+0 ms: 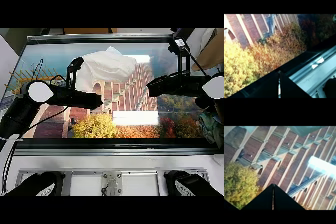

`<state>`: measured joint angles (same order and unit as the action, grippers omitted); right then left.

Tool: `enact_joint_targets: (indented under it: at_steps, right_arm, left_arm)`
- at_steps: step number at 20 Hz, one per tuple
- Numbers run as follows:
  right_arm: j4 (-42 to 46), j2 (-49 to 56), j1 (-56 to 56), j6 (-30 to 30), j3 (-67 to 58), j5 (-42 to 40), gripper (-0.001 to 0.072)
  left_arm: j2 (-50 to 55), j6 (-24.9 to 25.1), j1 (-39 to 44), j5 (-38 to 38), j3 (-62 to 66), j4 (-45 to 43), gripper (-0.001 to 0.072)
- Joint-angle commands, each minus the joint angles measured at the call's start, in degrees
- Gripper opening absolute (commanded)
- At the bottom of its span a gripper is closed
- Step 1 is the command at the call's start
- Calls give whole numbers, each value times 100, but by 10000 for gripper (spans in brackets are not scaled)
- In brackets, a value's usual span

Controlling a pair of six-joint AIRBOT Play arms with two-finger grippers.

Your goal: Fold the clothes and pants, and hang the long-sleeved shirts on hangers.

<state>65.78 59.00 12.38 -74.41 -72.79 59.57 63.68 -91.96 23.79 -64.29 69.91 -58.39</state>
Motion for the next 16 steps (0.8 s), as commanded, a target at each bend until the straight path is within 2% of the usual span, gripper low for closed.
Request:
enact_joint_targets:
  at_steps: [1,5,7,8,9,11,16]
  right_arm:
    - [-2,2,-2,2,2,0,10]
    - [-2,2,-2,2,2,0,10]
    - [-2,2,-2,2,2,0,10]
    - [-2,2,-2,2,2,0,10]
    - [-4,2,-2,2,2,0,10]
    - [-2,2,-4,2,2,0,10]
    - [-2,15,-2,2,2,0,10]
  left_arm:
    - [-4,2,2,2,-2,-2,11]
    - [-4,2,4,2,-2,0,11]
    - [-4,4,2,293,-2,-7,13]
    - [-4,42,-9,551,4,-63,229]
    - [-2,192,-63,885,11,-57,705]
    - [74,319,-306,1744,81,-350,696]
    - [1624,195,-1071,1930,1318,-1436,695]
